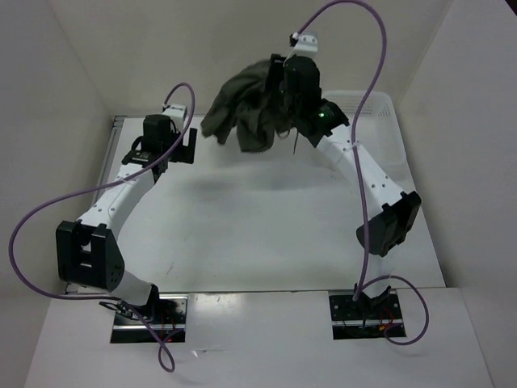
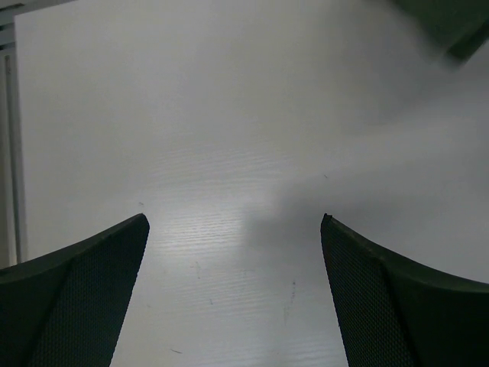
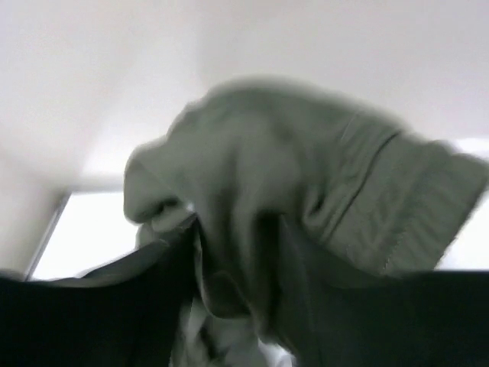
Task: Fold and stack the shorts
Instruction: Move the shorts to the center of the board
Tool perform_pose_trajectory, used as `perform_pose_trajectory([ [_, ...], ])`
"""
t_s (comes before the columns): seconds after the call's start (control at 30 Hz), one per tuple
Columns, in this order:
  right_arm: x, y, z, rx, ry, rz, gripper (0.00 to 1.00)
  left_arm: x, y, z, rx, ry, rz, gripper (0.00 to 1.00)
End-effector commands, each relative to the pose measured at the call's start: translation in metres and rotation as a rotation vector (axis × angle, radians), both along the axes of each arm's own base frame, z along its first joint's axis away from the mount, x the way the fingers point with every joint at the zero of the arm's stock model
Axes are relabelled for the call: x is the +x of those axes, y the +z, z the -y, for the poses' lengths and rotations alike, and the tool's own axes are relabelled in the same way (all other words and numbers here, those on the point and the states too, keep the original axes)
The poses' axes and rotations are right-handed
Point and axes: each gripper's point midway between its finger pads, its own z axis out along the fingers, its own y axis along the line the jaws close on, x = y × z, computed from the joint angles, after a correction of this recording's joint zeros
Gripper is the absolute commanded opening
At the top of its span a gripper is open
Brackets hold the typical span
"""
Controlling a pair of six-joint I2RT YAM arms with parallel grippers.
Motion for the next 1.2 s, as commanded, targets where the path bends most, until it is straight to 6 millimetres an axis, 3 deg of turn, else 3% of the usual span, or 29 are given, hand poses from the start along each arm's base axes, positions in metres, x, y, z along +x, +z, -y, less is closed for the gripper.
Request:
perform_pose_trajectory([
  [0.0, 0.017, -0.077, -0.02, 0.036, 0.072, -0.116, 0.62, 0.003, 0.026, -0.027, 0.035, 0.103, 0.1, 1.0],
  [0.03, 0.024, -0.113, -0.015, 0.021, 0.06, -0.175, 0.66, 0.003, 0.026, -0.027, 0.035, 0.103, 0.099, 1.0],
  [0.17, 0.048, -0.188, 0.009, 0.096, 0.016, -0.318, 0.67, -0.003, 0.015, -0.028, 0.039, 0.103, 0.075, 1.0],
  [0.2, 0.056, -0.213, 0.027, 0.104, -0.021, -0.364, 0.67, -0.005, 0.013, -0.028, 0.041, 0.102, 0.065, 1.0],
  [0.33, 0.066, -0.254, 0.061, 0.122, -0.101, -0.43, 0.65, -0.008, 0.007, -0.027, 0.04, 0.094, 0.046, 1.0],
  [0.43, 0.072, -0.283, 0.078, 0.109, -0.137, -0.481, 0.65, -0.015, -0.007, -0.026, 0.042, 0.085, 0.002, 1.0],
  [0.47, 0.076, -0.286, 0.087, 0.103, -0.151, -0.483, 0.65, -0.018, -0.014, -0.025, 0.039, 0.076, -0.014, 1.0],
  [0.57, 0.075, -0.32, 0.117, 0.07, -0.232, -0.564, 0.64, -0.033, -0.036, -0.015, 0.016, 0.022, -0.101, 1.0],
  [0.73, 0.071, -0.341, 0.167, 0.067, -0.356, -0.62, 0.62, -0.075, -0.064, 0.033, -0.102, -0.189, -0.267, 1.0],
  [0.77, 0.071, -0.336, 0.167, 0.07, -0.355, -0.612, 0.61, -0.083, -0.071, 0.046, -0.104, -0.23, -0.294, 1.0],
  [0.87, 0.068, -0.333, 0.183, 0.037, -0.407, -0.608, 0.61, -0.091, -0.081, 0.061, -0.07, -0.263, -0.321, 1.0],
  [1.03, 0.068, -0.317, 0.193, 0.006, -0.446, -0.577, 0.61, -0.097, -0.094, 0.097, -0.006, -0.342, -0.316, 1.0],
  [1.1, 0.068, -0.31, 0.184, 0.023, -0.386, -0.565, 0.61, -0.093, -0.102, 0.108, 0.013, -0.357, -0.312, 1.0],
  [1.17, 0.067, -0.287, 0.162, 0.062, -0.252, -0.53, 0.62, -0.087, -0.107, 0.112, 0.019, -0.359, -0.301, 1.0],
])
